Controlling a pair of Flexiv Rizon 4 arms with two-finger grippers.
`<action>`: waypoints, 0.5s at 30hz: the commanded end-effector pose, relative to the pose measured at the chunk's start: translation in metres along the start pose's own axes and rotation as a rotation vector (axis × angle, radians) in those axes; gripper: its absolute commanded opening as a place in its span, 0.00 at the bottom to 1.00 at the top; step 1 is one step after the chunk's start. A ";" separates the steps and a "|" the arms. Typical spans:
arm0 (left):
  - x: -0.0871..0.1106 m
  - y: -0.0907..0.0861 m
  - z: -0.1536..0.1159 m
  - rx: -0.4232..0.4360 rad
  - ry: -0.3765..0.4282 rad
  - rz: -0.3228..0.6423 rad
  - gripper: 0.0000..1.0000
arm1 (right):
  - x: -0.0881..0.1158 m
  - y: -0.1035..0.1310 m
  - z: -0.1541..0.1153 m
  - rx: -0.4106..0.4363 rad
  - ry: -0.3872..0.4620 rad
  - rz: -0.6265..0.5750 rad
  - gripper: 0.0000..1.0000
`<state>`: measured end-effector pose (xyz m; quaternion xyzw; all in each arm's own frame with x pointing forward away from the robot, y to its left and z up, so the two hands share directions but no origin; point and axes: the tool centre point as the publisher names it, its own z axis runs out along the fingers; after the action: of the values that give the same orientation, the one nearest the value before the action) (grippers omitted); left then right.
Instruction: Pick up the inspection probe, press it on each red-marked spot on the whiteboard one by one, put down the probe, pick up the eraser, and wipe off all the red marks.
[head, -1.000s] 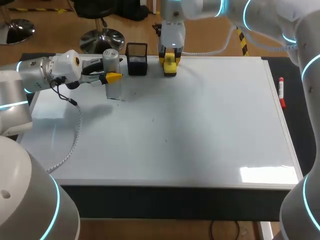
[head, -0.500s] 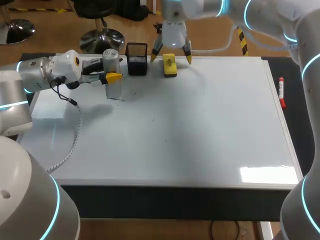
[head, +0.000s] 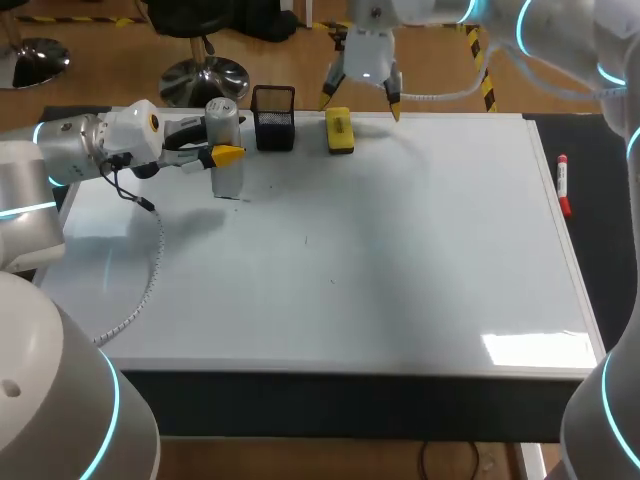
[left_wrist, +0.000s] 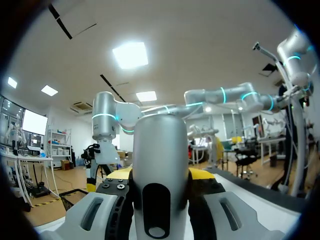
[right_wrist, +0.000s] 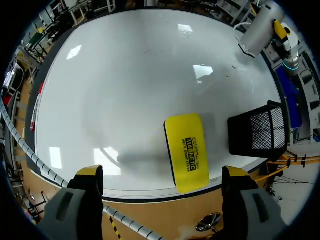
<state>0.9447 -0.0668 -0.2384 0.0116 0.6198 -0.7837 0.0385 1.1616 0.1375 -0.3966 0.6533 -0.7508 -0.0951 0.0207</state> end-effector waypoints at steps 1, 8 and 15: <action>0.001 -0.001 0.000 0.000 -0.001 0.002 0.00 | 0.024 0.046 -0.043 0.166 -0.053 0.019 1.00; 0.001 -0.001 0.000 0.000 -0.001 0.002 0.00 | 0.042 0.061 -0.076 0.206 -0.119 0.095 1.00; 0.001 -0.001 0.000 0.000 -0.001 0.002 0.00 | 0.058 0.073 -0.104 0.224 -0.135 0.188 1.00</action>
<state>0.9446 -0.0669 -0.2384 0.0116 0.6198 -0.7837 0.0384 1.1370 0.0903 -0.3322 0.5833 -0.7958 -0.1617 -0.0137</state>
